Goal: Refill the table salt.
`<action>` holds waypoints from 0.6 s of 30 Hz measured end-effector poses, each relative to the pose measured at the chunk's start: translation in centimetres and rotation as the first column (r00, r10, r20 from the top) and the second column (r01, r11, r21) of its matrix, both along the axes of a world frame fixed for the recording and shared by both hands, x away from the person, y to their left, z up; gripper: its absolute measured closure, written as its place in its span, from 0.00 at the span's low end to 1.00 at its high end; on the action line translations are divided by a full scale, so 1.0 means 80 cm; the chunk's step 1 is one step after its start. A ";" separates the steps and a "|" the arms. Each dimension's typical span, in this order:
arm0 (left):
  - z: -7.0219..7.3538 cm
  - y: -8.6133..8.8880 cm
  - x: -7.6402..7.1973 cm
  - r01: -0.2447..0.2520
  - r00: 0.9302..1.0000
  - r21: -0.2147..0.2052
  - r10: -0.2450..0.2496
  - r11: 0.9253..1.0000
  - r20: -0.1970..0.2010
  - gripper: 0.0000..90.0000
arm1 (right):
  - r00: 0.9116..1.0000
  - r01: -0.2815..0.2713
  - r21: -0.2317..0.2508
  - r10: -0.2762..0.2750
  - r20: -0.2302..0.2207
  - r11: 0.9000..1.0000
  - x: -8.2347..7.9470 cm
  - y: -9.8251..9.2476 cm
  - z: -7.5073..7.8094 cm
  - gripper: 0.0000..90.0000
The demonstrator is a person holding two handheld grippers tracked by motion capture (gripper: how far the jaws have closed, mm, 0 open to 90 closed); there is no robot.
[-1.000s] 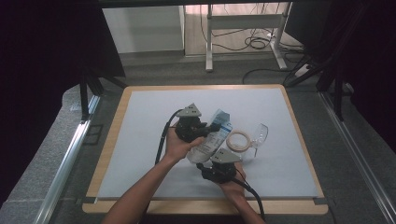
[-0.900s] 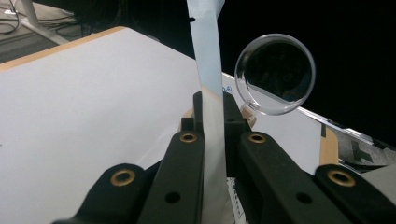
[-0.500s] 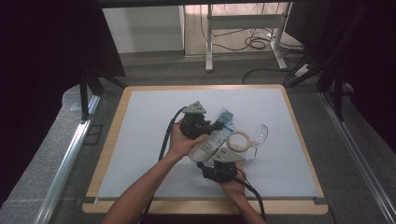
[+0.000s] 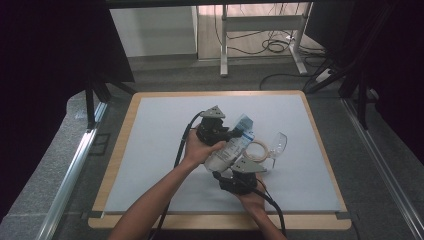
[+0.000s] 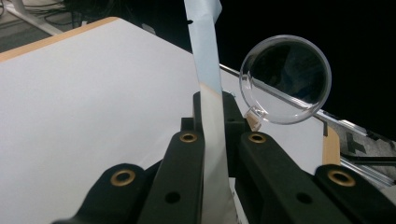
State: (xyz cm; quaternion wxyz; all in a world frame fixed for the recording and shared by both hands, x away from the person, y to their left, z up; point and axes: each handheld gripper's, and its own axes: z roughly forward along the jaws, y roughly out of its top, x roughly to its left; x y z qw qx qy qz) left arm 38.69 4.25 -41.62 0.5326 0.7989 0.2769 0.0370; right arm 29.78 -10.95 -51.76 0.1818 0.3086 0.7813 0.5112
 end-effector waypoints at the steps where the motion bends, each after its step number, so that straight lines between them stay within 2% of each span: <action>1: 0.000 0.000 0.000 0.001 1.000 0.000 -0.001 1.000 0.000 1.00 | 1.000 0.001 0.000 -0.001 0.002 1.000 0.000 0.000 0.000 0.49; 12: 0.001 -0.006 0.001 0.012 1.000 0.012 -0.012 1.000 -0.003 1.00 | 1.000 0.011 0.007 -0.011 0.001 1.000 0.000 -0.002 0.001 0.49; 18: 0.003 -0.004 0.002 0.032 0.999 0.016 -0.031 0.999 -0.013 1.00 | 1.000 -0.008 0.020 0.008 0.004 1.000 -0.002 -0.004 0.003 0.51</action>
